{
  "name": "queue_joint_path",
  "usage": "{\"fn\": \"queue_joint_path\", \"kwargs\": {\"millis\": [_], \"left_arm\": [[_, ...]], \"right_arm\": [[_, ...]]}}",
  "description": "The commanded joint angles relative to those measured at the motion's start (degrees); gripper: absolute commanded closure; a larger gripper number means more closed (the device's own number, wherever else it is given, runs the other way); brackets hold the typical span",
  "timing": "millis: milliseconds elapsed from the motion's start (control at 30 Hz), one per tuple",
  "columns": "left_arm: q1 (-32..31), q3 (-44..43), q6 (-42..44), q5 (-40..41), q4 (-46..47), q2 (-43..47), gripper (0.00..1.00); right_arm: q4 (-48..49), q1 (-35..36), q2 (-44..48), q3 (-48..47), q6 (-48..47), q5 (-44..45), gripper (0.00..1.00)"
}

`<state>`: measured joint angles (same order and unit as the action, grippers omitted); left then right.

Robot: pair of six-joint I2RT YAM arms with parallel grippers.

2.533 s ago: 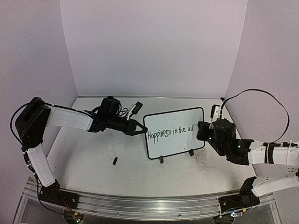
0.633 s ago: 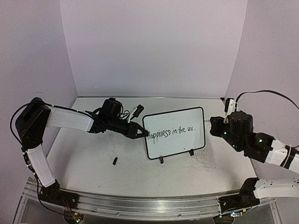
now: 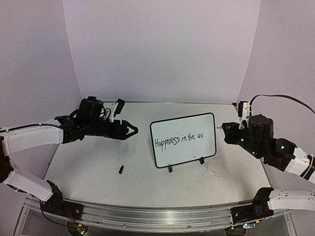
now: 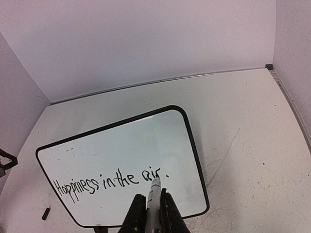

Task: Write a sentence on the whiteboard
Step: Place the whiteboard at the center of the board, then pick up the pen cap from the center of the board.

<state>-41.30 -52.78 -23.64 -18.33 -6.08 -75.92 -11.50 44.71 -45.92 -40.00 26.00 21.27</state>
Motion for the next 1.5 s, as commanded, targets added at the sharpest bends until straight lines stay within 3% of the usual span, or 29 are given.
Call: {"fn": "queue_joint_path", "kwargs": {"millis": [0,133,267,500,767,1067,1267,1467], "left_arm": [[0.2,8.6,-15.5,11.2,-6.9,9.9,0.39],[-0.1,13.3,-22.1,11.6,-11.9,12.0,0.4],[-0.5,16.5,-23.4,11.4,-12.8,9.4,0.41],[-1.3,13.0,-20.2,16.4,-14.6,1.9,0.45],[-3.3,9.2,-18.5,16.8,-14.4,-8.9,0.48],[-8.7,8.4,-20.2,22.6,-15.5,-14.2,0.64],[-13.2,5.3,-20.1,27.9,-18.5,-19.1,0.69],[-13.9,4.7,-18.9,28.8,-19.0,-21.1,0.76]], "right_arm": [[4.7,-0.1,-0.7,1.8,-1.2,-5.5,1.0],[7.3,-0.1,-1.8,2.6,-2.7,-10.5,1.0],[10.4,0.0,-1.8,4.5,-2.0,-14.8,1.0],[13.0,0.1,-0.4,6.6,0.3,-17.8,1.0],[13.0,0.2,0.8,7.1,1.4,-18.6,1.0],[13.1,0.6,0.7,7.0,2.0,-18.9,1.0],[13.4,1.0,0.3,7.2,2.6,-19.0,1.0],[14.9,1.8,0.4,8.9,3.5,-18.3,1.0]]}}
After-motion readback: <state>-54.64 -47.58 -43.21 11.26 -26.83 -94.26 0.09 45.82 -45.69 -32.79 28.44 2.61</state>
